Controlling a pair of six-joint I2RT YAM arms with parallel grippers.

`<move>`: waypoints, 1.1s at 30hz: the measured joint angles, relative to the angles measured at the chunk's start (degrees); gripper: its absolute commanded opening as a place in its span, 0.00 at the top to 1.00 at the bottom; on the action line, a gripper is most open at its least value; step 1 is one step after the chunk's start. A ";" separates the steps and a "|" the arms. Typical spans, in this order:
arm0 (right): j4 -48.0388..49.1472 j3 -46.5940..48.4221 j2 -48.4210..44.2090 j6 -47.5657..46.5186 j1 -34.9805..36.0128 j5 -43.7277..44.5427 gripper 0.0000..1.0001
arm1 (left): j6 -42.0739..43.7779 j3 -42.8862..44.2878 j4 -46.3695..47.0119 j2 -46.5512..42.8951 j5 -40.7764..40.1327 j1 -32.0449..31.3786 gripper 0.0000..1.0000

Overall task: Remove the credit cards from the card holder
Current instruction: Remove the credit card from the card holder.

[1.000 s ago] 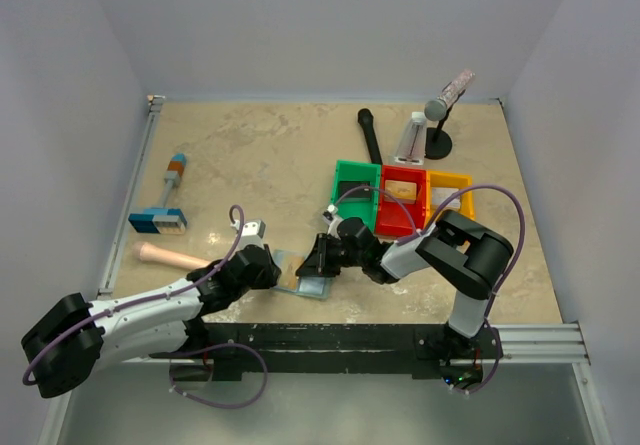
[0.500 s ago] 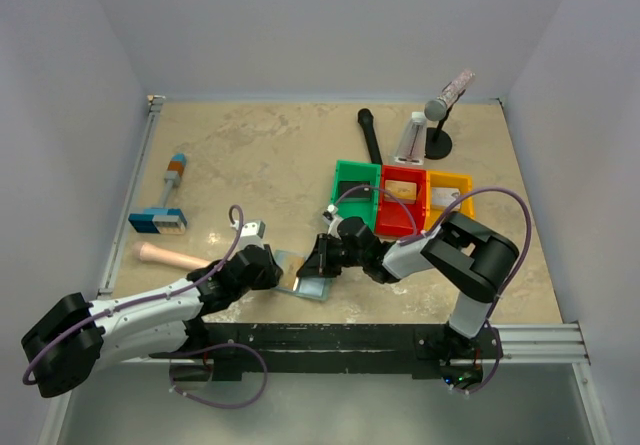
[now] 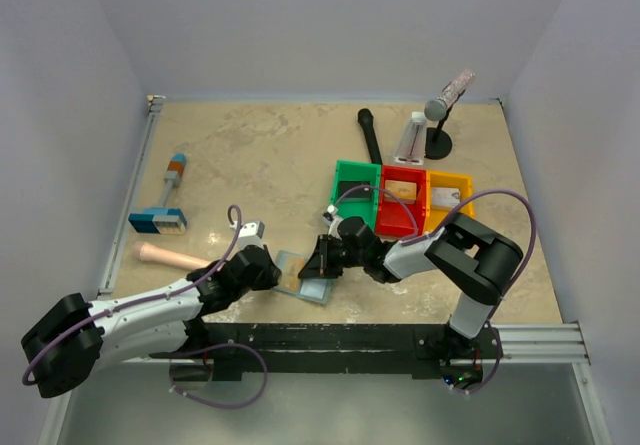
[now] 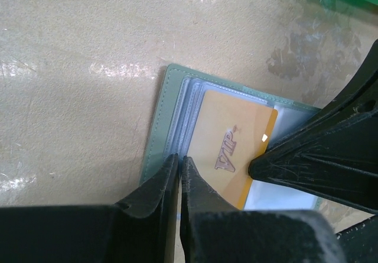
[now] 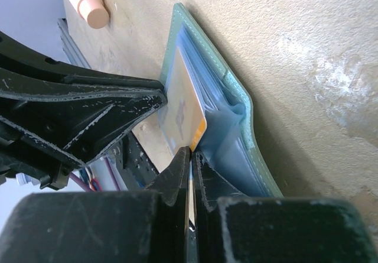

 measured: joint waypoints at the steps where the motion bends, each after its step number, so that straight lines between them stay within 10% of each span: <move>1: -0.17 0.00 -0.07 0.00 0.00 -0.04 0.96 | -0.07 0.00 0.00 0.02 0.02 0.00 0.96; 30: -2.43 -2.73 -4.07 -0.68 -0.92 -1.03 0.99 | -1.97 0.17 0.11 1.03 0.13 -0.09 1.00; 33: -2.71 -2.86 -4.31 -0.76 -1.01 -1.07 0.86 | -1.97 0.20 0.11 1.07 0.15 -0.09 1.00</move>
